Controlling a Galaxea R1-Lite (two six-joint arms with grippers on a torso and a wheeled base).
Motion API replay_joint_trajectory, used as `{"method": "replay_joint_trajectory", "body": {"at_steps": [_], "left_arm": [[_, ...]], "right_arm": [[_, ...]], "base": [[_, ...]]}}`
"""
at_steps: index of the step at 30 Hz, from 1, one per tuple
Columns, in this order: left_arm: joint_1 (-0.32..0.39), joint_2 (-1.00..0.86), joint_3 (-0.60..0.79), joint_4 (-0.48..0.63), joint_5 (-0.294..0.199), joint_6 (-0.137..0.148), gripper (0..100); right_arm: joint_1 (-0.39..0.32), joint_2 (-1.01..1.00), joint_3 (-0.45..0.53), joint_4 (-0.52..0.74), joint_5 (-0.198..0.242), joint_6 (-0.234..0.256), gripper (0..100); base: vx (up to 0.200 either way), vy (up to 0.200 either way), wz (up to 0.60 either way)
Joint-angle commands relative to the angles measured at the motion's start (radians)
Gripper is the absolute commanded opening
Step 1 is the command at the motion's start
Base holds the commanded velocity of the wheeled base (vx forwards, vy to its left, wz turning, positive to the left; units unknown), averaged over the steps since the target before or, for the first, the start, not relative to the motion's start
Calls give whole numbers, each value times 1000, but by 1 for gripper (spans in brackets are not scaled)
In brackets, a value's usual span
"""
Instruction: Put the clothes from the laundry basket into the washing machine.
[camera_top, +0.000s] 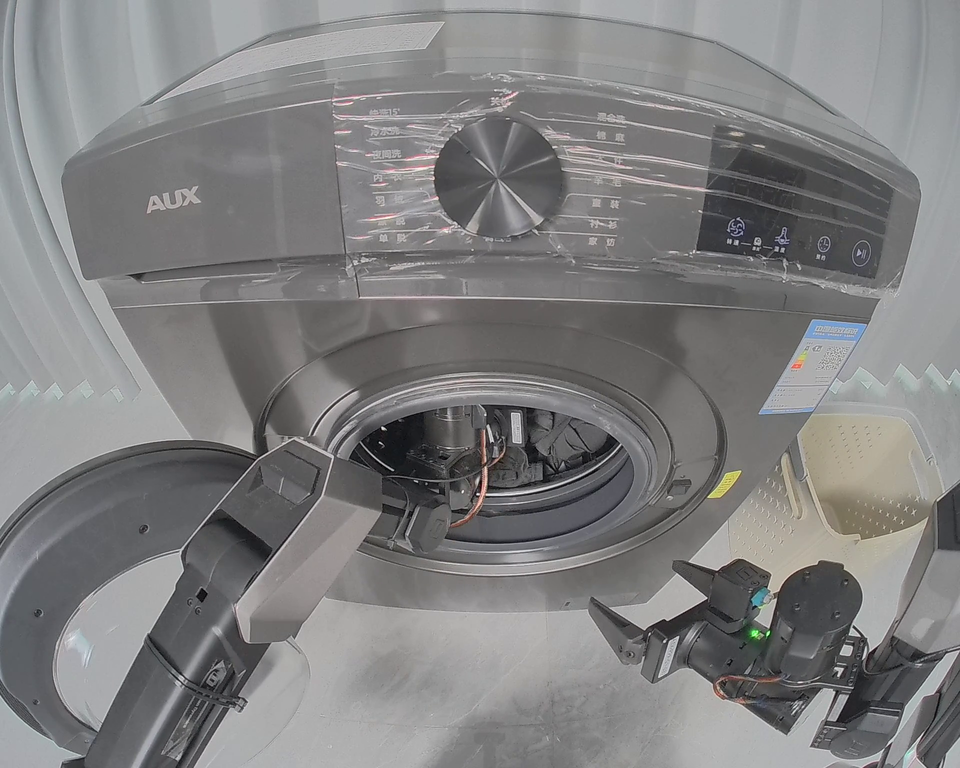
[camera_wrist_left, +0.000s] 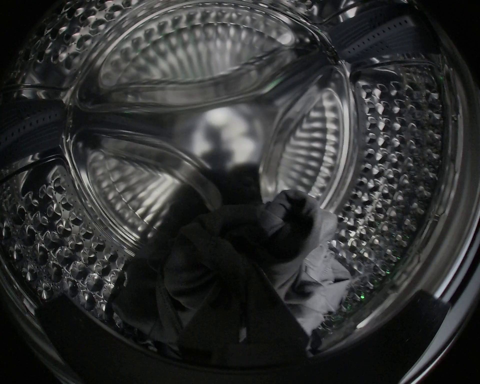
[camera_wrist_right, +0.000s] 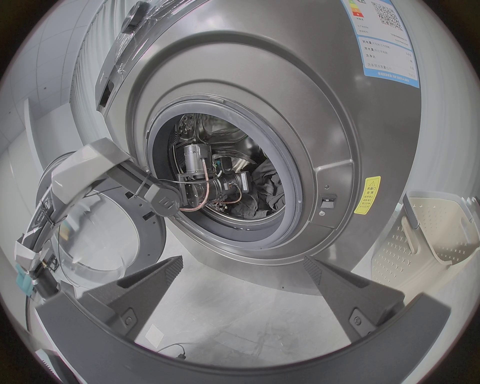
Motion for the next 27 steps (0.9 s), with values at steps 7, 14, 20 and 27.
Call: {"method": "replay_joint_trajectory", "body": {"at_steps": [7,14,20,27], "left_arm": [[13,87,-91,-3,29,3,0],[13,81,-91,-2,29,3,0],[4,80,-91,-5,29,1,100],[-39,14,-32,0,29,-2,100]], "right_arm": [[-1,-1,1,-1,0,0,100],[-1,1,-1,-1,0,0,100],[-1,1,1,-1,0,0,100],[-1,-9,4,-1,0,0,100]], "base": [[0,0,0],[0,0,0],[0,0,0],[0,0,0]]}}
